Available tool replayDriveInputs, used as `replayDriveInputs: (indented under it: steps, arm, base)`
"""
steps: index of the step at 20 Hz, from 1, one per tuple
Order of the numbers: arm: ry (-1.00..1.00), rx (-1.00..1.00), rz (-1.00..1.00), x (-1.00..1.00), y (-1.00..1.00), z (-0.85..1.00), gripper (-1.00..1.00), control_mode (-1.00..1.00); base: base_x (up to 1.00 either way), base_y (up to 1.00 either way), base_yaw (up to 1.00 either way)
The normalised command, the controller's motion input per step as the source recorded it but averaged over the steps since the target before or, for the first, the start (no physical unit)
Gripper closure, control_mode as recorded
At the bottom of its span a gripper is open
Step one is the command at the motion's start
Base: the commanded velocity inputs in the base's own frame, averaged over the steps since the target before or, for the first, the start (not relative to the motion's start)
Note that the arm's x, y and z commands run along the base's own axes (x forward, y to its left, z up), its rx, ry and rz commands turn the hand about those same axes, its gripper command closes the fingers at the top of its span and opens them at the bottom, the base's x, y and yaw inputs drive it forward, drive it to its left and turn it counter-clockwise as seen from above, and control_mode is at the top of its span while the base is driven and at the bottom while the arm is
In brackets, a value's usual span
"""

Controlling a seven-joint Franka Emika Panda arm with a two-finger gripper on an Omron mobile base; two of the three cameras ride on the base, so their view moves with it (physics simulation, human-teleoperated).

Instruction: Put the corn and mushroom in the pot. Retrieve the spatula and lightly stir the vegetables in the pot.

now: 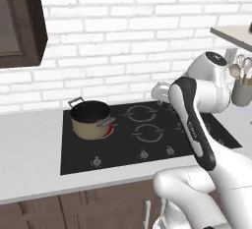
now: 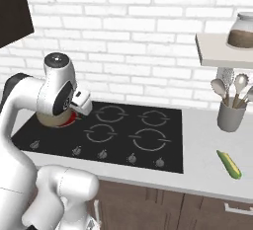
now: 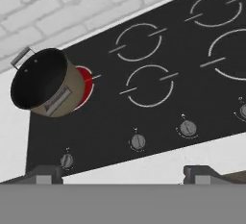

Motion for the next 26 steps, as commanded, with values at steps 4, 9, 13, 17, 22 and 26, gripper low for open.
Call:
replayDriveInputs:
  steps: [4, 9, 13, 17, 22, 26]
  arm:
    - [0.00, 0.00, 0.00, 0.00, 0.00, 0.00, -1.00, 1.00]
    - [0.00, 0.00, 0.00, 0.00, 0.00, 0.00, -1.00, 1.00]
    - [0.00, 0.00, 0.00, 0.00, 0.00, 0.00, -1.00, 1.00]
    - [0.00, 0.00, 0.00, 0.00, -0.71, -0.19, -1.00, -1.00]
    - [0.01, -0.05, 0.00, 0.03, -0.79, -0.58, -1.00, -1.00]
    - [0.04, -0.18, 0.00, 0.14, -0.39, -0.70, -1.00, -1.00]
  base:
    - [0.00, -1.00, -0.05]
    - [0.10, -1.00, -0.04]
    - [0.10, -0.71, -0.01]
    - [0.00, 0.00, 0.00]
    - [0.00, 0.00, 0.00]
    - [0.00, 0.00, 0.00]
